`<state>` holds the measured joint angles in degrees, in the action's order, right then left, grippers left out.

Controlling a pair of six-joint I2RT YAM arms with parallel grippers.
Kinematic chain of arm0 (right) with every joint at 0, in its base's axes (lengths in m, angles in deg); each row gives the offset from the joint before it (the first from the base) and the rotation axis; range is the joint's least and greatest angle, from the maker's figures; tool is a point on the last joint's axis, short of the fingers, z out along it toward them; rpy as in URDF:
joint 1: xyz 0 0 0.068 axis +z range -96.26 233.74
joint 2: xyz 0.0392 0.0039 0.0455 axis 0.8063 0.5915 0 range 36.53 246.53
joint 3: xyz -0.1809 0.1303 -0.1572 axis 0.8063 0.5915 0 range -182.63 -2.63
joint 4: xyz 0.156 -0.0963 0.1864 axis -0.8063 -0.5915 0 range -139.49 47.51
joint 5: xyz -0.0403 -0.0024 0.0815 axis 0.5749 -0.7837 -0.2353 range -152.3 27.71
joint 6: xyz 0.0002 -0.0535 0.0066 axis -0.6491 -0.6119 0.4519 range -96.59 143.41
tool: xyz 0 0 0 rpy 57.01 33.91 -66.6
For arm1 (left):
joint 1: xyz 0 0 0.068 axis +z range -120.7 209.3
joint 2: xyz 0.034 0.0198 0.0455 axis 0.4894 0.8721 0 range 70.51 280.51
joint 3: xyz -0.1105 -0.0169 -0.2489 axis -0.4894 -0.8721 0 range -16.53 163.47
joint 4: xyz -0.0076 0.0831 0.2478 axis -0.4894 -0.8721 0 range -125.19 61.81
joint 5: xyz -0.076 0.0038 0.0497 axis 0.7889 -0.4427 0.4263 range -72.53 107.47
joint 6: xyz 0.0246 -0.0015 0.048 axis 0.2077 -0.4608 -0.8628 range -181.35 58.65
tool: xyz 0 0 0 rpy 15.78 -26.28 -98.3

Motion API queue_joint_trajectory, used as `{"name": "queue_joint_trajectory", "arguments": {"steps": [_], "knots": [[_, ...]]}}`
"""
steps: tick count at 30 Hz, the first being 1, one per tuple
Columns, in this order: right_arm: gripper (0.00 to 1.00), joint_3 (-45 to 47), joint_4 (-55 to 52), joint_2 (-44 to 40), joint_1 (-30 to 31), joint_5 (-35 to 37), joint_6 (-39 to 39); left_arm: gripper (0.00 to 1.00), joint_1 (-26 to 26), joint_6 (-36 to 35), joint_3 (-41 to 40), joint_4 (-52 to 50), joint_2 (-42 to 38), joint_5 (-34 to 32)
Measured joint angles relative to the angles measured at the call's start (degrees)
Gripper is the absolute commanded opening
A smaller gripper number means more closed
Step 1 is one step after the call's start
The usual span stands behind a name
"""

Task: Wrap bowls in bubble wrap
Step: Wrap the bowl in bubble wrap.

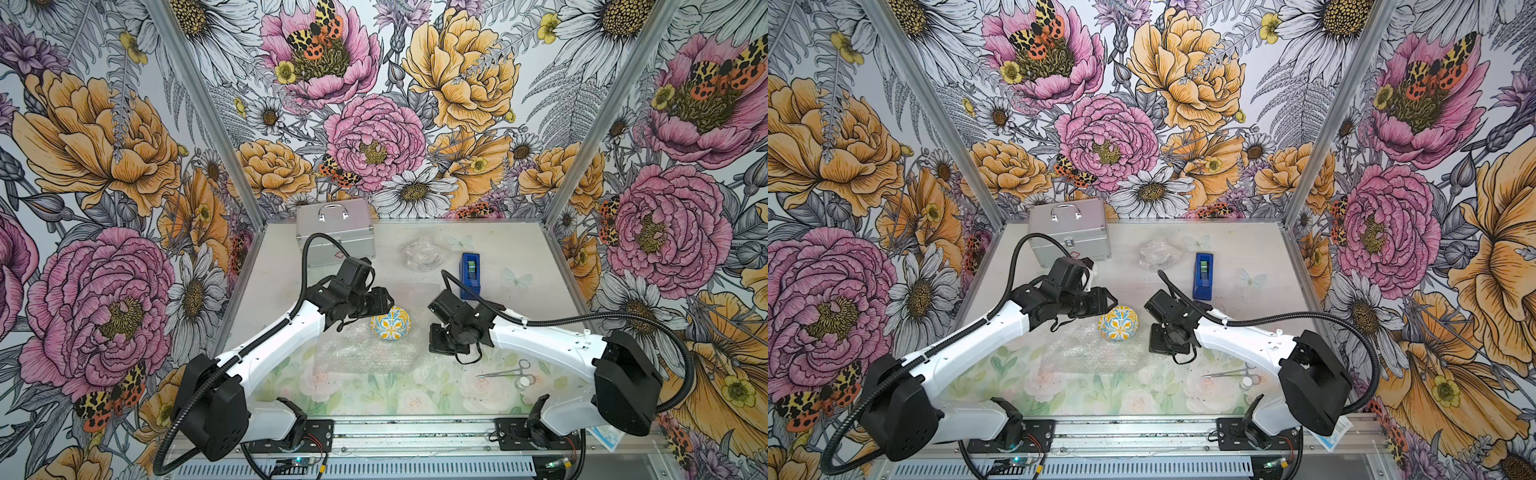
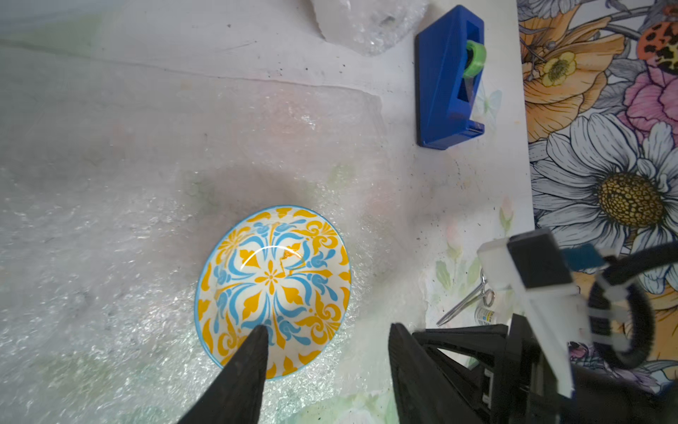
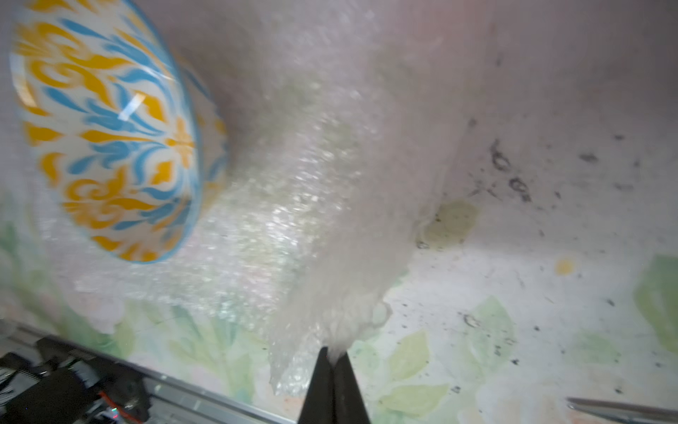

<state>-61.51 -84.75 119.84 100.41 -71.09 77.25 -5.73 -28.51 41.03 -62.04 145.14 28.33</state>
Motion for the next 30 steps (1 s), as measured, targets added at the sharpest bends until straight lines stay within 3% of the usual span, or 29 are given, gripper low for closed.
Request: {"name": "queue_joint_trajectory", "arguments": {"steps": [6, 9, 14, 22, 30], "knots": [[0.00, -17.6, 4.2, 10.3, -3.0, -5.3, -4.2, 0.60, -2.4, -0.9, -4.3, 4.0, -5.2, -0.6], [0.00, -21.7, 5.0, 16.3, -5.0, -7.0, -5.5, 0.62, -3.5, -1.3, -7.4, 4.6, -7.1, -0.6], [0.00, -25.0, 4.7, 23.0, -6.3, -9.1, -6.9, 0.61, -5.2, -1.3, -9.7, 4.8, -7.2, -2.1], [0.00, -26.5, 4.7, 24.3, -6.2, -11.5, -7.1, 0.54, -2.2, -1.0, -9.8, 5.9, 3.7, -2.5], [0.00, -26.6, 4.8, 24.3, -4.9, -13.2, -7.2, 0.36, -1.4, -1.2, -8.6, 8.2, 5.3, -2.6]]}}
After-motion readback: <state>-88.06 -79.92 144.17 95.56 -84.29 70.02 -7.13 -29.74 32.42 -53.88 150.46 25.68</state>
